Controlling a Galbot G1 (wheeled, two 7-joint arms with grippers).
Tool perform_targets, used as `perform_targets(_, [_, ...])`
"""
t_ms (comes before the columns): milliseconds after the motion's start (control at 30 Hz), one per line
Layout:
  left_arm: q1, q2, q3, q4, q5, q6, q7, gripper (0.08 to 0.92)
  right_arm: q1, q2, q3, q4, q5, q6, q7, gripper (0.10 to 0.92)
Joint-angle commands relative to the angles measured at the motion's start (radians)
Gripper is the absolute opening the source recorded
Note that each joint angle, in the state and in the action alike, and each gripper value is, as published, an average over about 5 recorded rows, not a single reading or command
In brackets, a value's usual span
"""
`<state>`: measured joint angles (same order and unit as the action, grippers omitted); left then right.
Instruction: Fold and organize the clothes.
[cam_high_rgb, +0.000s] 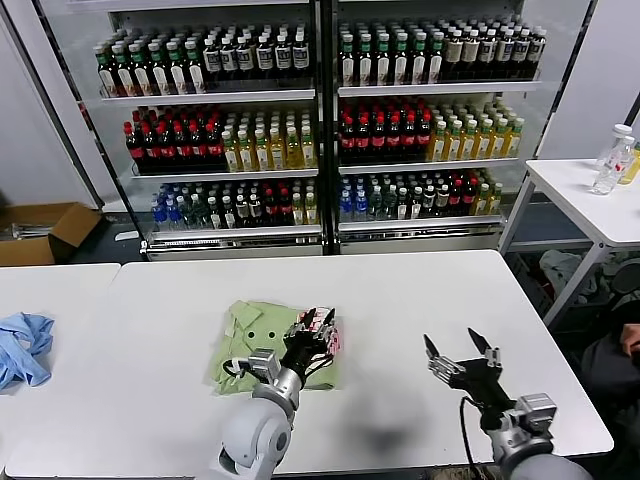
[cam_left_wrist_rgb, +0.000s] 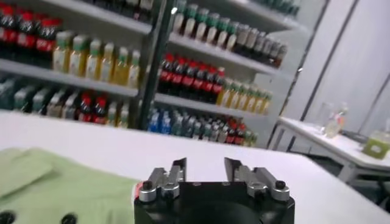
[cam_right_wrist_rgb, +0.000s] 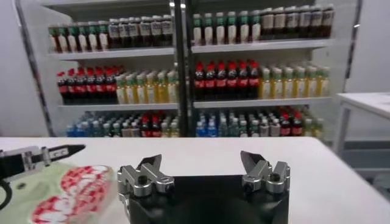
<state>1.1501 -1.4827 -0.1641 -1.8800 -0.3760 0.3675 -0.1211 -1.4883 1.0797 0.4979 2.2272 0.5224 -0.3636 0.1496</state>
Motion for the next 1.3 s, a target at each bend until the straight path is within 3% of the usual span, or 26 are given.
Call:
perform_targets(33, [0.217,0.065,-0.193,-0.193,0.065,-0.149,0.013,0.496,0.362,0.110,-0.386,-0.229,0.054,-0.047,0.065,0.823])
perform_targets(200, [0.341,0.126,-0.369,-0.201,0.019,-0.203,-0.021,0.643,0.538,0.223,-0.521,-0.432,0.085,-0.066,0.099,0.823])
perform_targets(367, [0.408,0.131,-0.424,-0.214,0.014,-0.246,-0.026,0.792,0.618,0.302,-0.578,-0.572,0.087,-0.084,0.122,0.823])
perform_targets(667, [0.424,0.119,-0.425,-0.218,0.018,-0.258,-0.029,0.823,0.657,0.374,-0.593,-0.704,0.045,-0.129,0.215,0.803])
perform_targets(1067, [0.422,0.119,-0.401,-0.208,0.015,-0.254,-0.029,0.823,0.622,0.330,-0.557,-0.673,0.042,-0.134,0.227,0.489])
perform_targets(1300, [0.428,0.122,-0.394,-0.220,0.013,-0.254,-0.028,0.823,0.618,0.191,-0.484,-0.618,-0.005,-0.107,0.167,0.282])
